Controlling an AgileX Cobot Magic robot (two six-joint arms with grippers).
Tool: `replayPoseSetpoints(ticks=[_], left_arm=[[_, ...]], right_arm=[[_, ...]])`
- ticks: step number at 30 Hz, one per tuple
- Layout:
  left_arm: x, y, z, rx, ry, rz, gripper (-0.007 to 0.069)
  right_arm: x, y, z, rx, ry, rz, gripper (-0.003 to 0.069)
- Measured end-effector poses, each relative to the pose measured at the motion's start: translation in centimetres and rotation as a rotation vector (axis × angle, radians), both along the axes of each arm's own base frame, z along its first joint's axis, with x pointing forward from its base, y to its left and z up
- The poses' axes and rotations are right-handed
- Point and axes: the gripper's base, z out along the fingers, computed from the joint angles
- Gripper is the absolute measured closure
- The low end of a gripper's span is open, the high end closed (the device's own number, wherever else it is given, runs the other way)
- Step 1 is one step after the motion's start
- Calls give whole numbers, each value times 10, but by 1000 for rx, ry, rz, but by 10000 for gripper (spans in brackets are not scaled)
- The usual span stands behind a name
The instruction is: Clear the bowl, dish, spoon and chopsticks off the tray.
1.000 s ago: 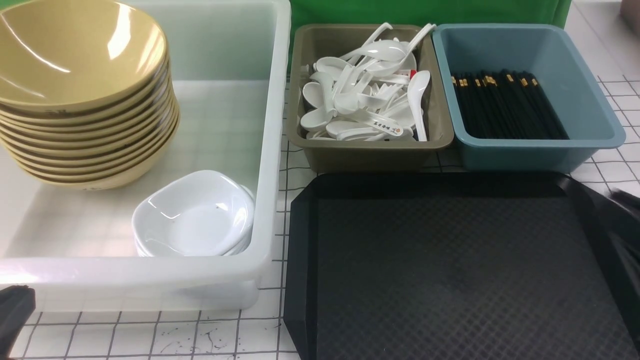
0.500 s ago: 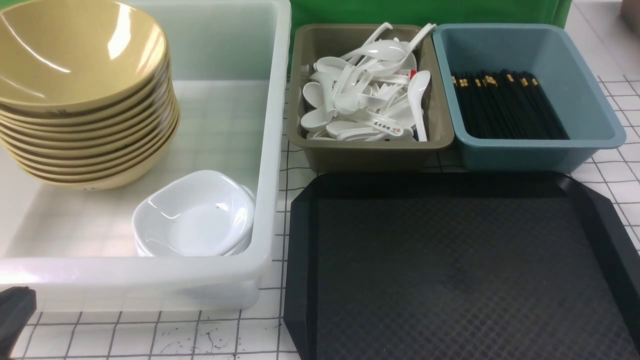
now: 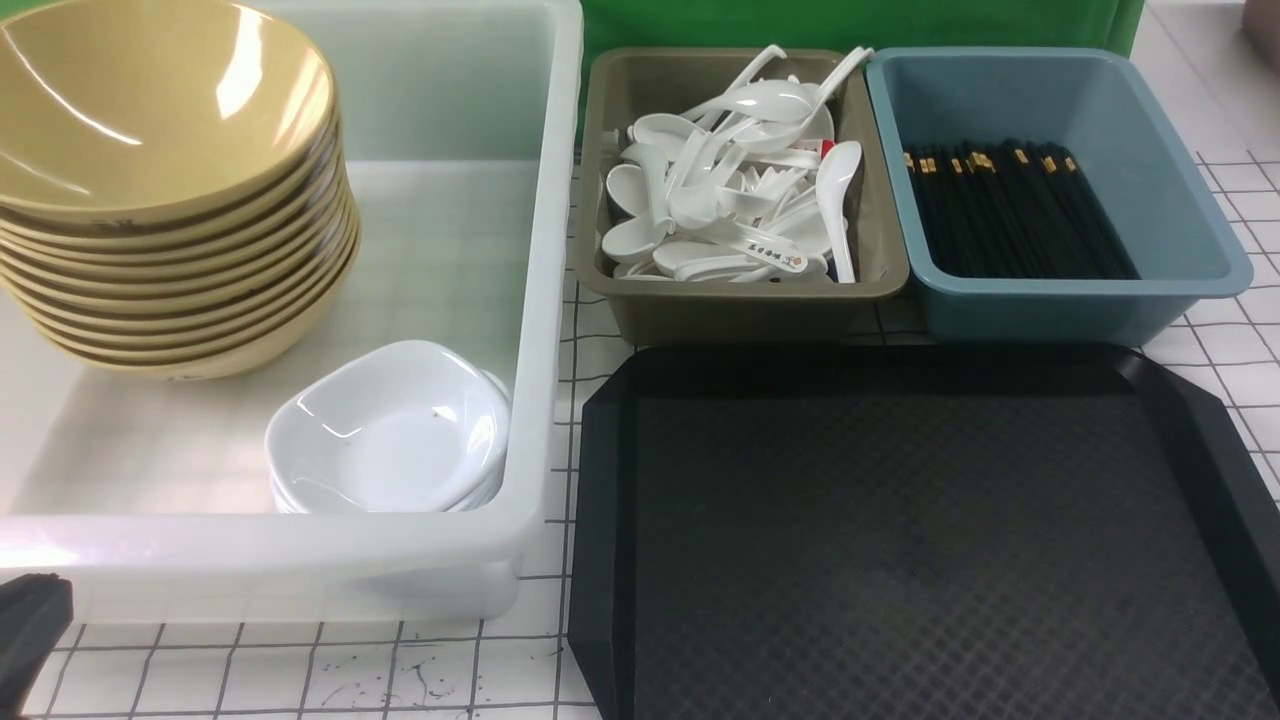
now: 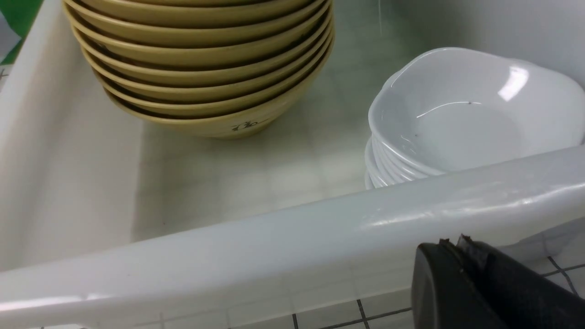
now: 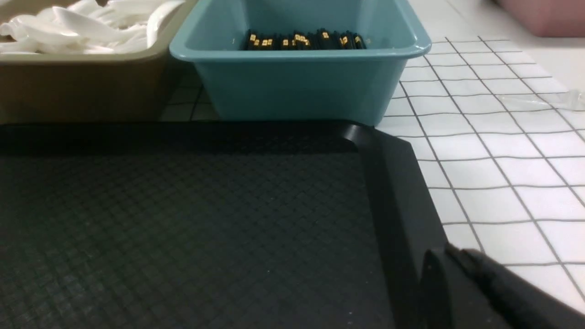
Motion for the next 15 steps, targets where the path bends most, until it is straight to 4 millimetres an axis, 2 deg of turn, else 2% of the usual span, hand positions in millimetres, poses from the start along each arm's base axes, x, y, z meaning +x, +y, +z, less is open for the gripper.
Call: replayPoseSetpoints(ticks=[15], left_arm=[[0, 0, 0, 0, 0, 0, 638]], right_arm=[[0, 0, 0, 0, 1, 0, 619]])
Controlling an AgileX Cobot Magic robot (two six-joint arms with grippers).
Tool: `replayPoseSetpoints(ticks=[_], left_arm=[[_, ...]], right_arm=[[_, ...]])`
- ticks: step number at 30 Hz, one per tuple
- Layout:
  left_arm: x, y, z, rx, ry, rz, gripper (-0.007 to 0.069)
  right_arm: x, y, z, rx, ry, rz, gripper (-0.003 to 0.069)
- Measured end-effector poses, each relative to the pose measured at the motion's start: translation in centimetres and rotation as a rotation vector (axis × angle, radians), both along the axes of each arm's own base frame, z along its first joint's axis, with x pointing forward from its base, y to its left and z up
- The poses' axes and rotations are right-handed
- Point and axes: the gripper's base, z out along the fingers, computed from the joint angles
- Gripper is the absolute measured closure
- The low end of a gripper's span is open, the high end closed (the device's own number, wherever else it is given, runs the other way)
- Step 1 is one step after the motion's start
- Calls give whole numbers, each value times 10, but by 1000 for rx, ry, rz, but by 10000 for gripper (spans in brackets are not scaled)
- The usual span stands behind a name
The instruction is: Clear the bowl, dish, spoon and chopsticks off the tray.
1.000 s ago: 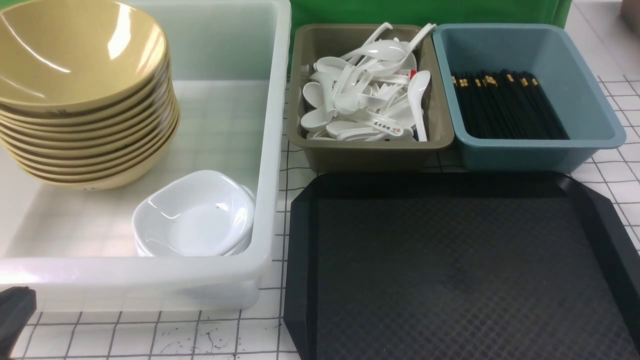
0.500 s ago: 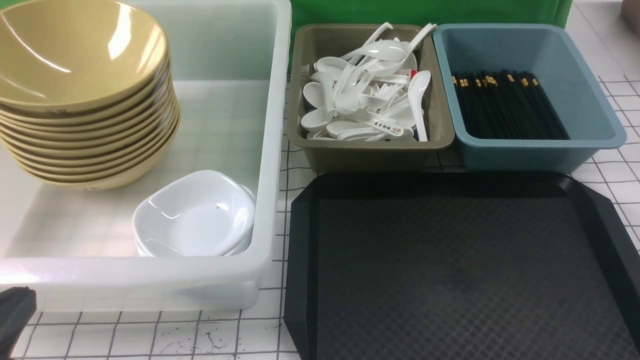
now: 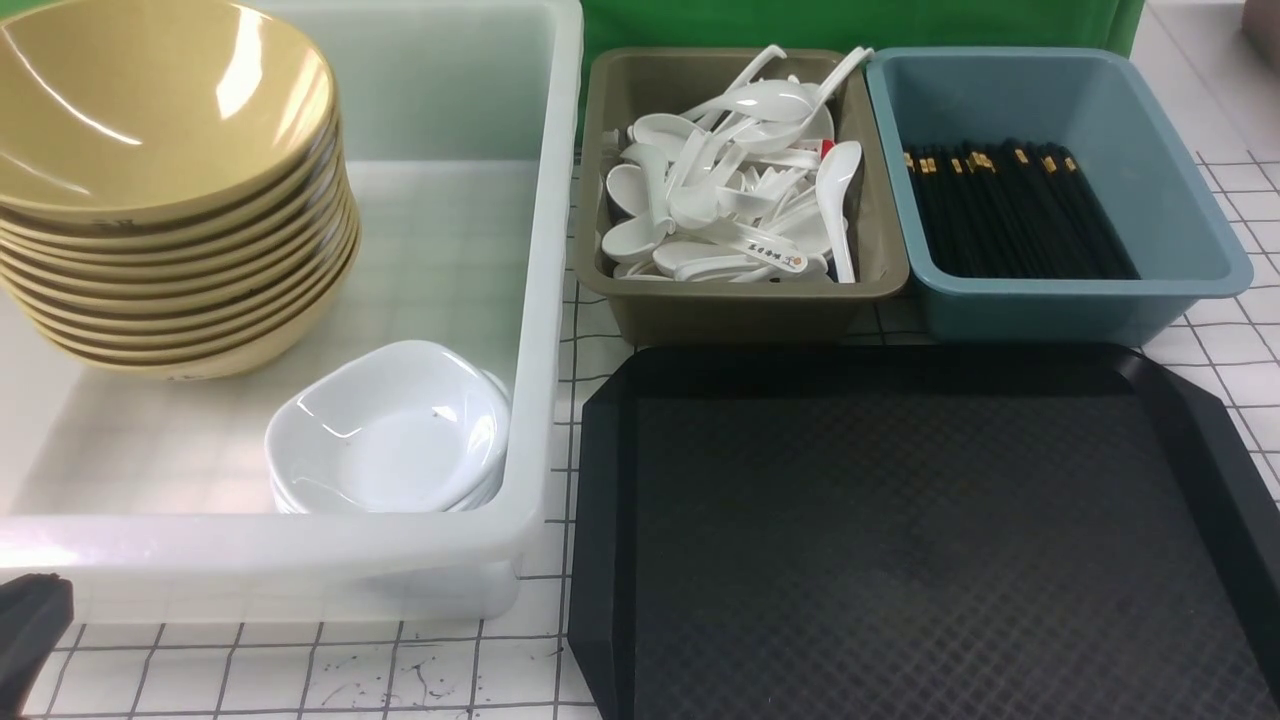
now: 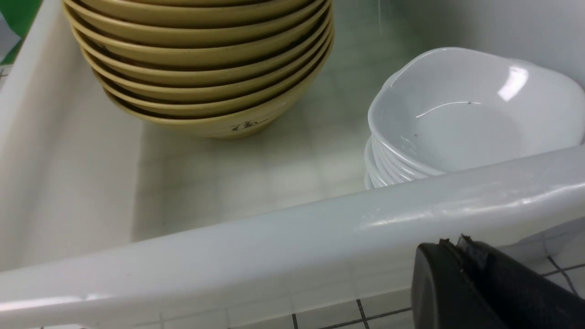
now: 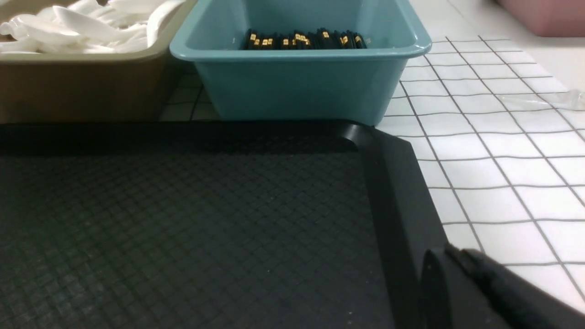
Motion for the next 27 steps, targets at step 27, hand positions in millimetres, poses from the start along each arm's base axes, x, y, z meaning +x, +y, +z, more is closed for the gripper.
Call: replayPoseSetpoints(ticks=[27], left_arm=[[2, 9, -56, -152, -413, 173, 638]], right_arm=[[0, 0, 0, 0, 0, 2, 604]])
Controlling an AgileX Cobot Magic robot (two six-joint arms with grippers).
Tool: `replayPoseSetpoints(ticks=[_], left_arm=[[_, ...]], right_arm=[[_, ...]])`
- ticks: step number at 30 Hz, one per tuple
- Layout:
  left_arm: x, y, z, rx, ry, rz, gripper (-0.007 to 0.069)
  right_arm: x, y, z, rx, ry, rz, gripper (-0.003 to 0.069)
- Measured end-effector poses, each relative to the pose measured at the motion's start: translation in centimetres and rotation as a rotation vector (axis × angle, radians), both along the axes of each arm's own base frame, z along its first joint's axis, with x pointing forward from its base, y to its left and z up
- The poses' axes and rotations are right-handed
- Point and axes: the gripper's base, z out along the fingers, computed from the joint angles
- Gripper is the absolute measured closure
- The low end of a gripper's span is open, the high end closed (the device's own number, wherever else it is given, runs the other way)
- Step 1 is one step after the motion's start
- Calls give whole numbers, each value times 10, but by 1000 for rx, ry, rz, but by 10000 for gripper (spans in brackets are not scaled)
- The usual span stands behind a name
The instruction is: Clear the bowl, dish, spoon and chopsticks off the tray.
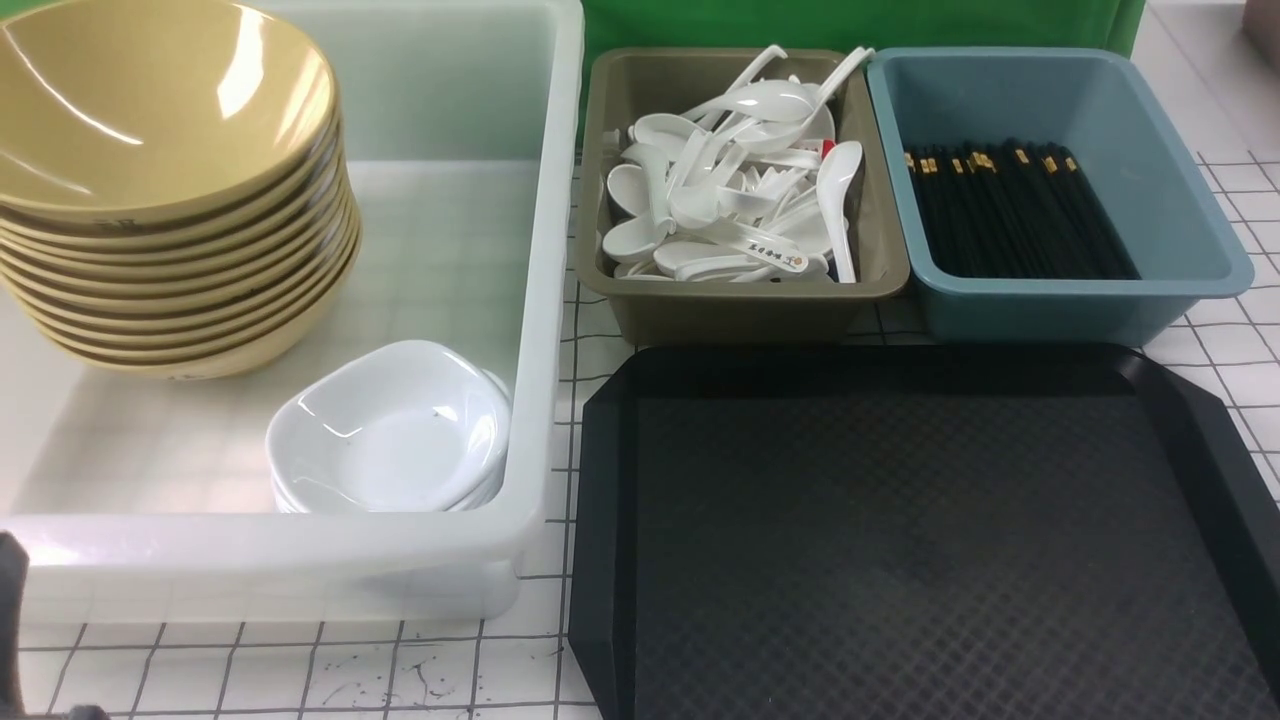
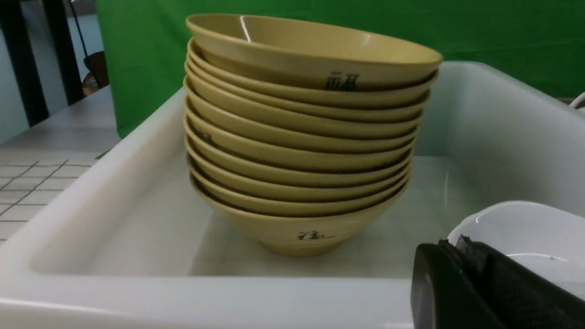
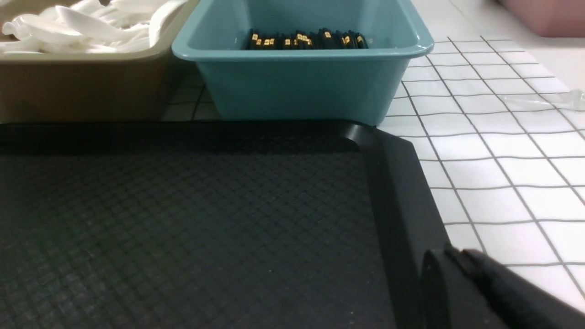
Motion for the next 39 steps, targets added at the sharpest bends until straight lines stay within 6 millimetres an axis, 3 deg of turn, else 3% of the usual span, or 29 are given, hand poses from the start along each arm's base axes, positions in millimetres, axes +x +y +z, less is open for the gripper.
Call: replayPoseSetpoints(ticks=[10, 39], left_arm=[[-4, -1, -23, -12, 229, -9, 638], [-4, -2, -24, 8, 233, -26, 638]], right_arm=[[0, 0, 0, 0, 1, 0, 590], [0, 0, 0, 1, 1, 0, 560]])
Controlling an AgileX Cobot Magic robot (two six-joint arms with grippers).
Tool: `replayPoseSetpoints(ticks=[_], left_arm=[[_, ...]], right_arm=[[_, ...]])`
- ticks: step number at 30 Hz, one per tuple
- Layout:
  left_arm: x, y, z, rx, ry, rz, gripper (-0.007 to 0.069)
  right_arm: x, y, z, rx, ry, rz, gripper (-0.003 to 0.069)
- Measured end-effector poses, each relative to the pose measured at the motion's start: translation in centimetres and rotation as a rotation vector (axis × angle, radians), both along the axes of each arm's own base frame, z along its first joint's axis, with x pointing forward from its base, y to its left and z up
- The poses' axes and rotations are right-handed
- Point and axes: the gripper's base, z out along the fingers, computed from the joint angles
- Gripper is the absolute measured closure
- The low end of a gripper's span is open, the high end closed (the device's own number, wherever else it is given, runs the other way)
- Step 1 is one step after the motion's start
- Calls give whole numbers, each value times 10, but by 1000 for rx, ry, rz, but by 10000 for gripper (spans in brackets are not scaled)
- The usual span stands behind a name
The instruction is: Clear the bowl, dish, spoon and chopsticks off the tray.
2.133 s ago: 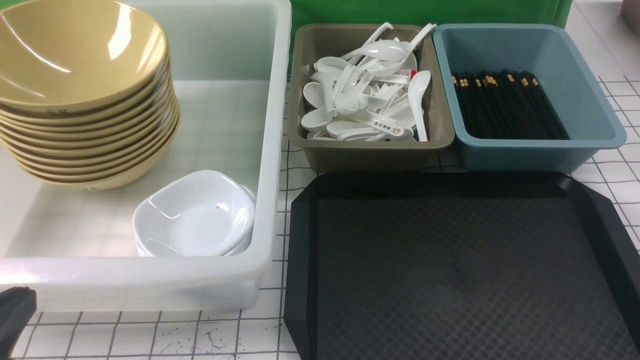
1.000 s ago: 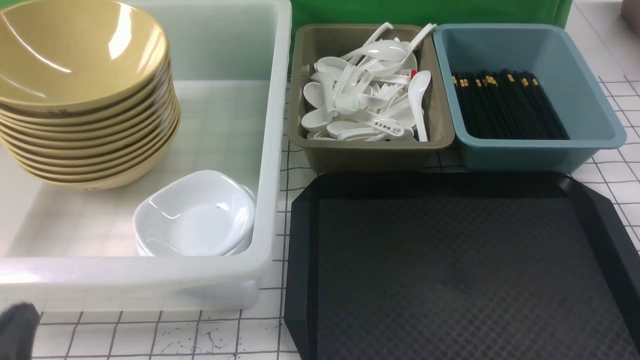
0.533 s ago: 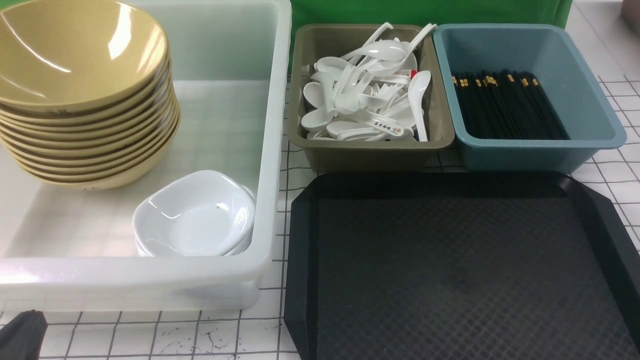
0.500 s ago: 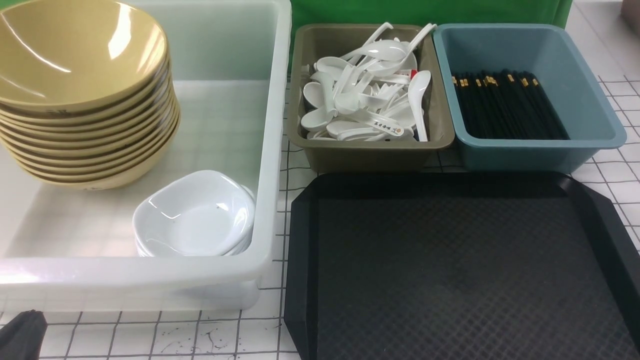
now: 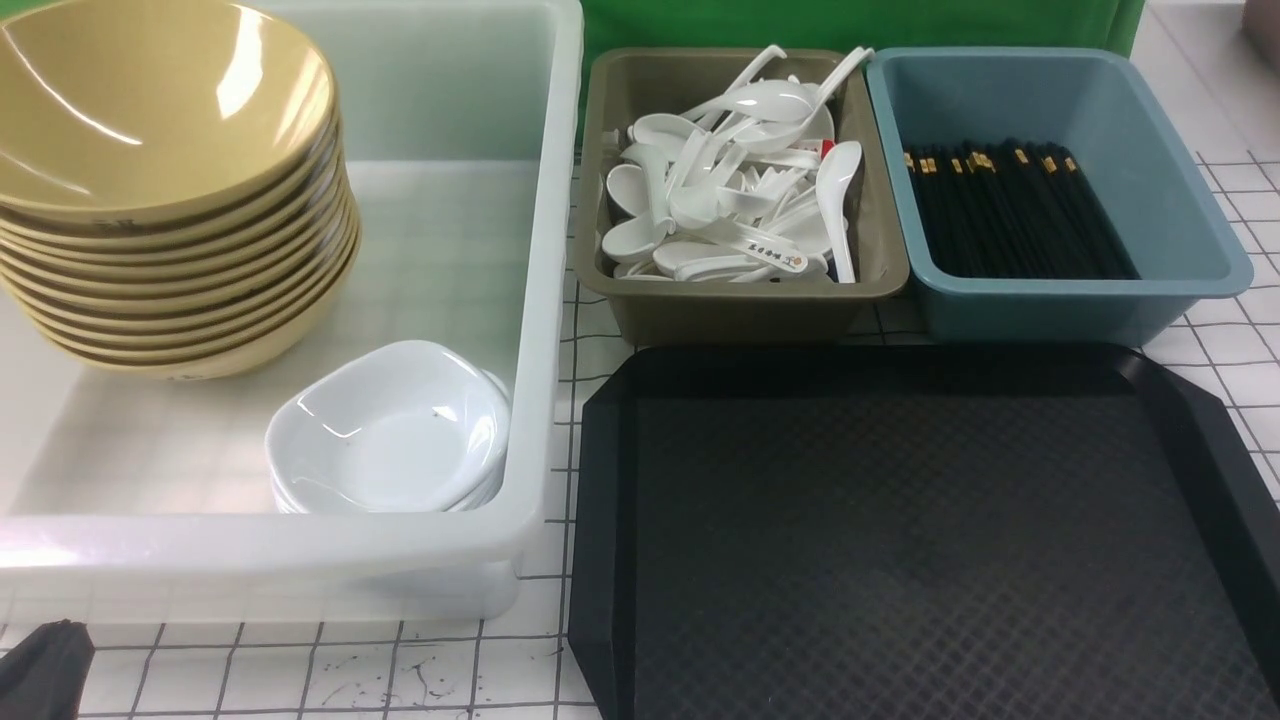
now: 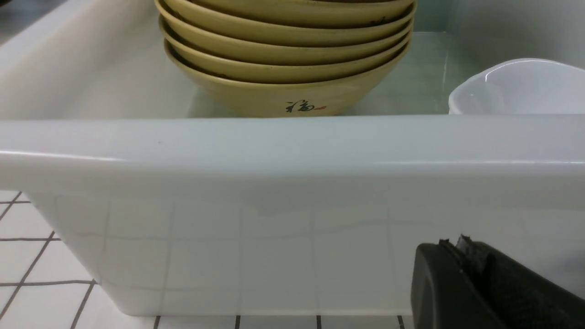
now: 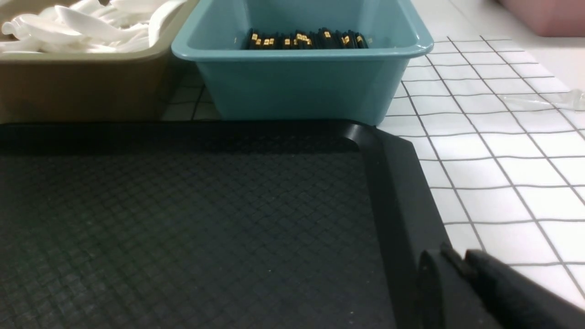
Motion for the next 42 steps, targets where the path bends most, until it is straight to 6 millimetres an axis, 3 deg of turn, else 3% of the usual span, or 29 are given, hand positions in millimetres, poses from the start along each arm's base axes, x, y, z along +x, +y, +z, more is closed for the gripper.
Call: replayPoseSetpoints(ticks=[42], left_arm=[[0, 0, 0, 2, 0, 0, 638]], right_arm=[[0, 0, 0, 0, 0, 0, 526]])
